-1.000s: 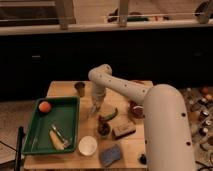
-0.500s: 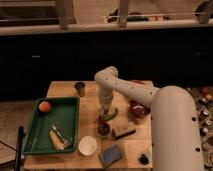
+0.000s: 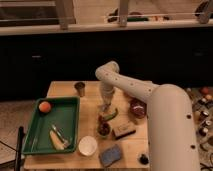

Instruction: Wipe table surface with towel

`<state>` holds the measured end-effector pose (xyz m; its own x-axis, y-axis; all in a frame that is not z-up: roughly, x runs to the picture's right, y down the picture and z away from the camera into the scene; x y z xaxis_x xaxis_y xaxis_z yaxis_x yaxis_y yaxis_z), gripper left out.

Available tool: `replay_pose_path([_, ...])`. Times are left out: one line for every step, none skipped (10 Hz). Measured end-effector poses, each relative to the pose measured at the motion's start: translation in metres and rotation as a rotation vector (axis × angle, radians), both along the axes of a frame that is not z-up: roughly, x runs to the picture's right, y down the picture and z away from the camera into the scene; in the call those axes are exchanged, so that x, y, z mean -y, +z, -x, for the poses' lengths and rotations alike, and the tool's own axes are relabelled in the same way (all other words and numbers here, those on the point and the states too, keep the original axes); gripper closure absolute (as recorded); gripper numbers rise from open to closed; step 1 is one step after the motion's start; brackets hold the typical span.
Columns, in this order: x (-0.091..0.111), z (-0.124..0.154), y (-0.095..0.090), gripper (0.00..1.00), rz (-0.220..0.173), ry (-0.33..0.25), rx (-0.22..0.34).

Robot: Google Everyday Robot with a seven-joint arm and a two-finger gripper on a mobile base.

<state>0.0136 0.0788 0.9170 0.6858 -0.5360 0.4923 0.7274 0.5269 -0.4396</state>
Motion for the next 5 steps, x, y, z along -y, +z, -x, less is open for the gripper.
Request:
replay_pose_path([0.007,0.007,0.004,1.0,-0.006,-0.024,0.015])
replay_pose_path([0.011,0.013,0.006,1.0,-0.008,-0.044,0.03])
replay_pose_path([0.014,0.027,0.008,1.0,-0.007,-0.073,0.06])
replay_pose_path([0.015,0.036,0.009,1.0,-0.006,-0.093,0.089])
replay_pose_path([0.013,0.041,0.007,1.0,-0.002,-0.109,0.116])
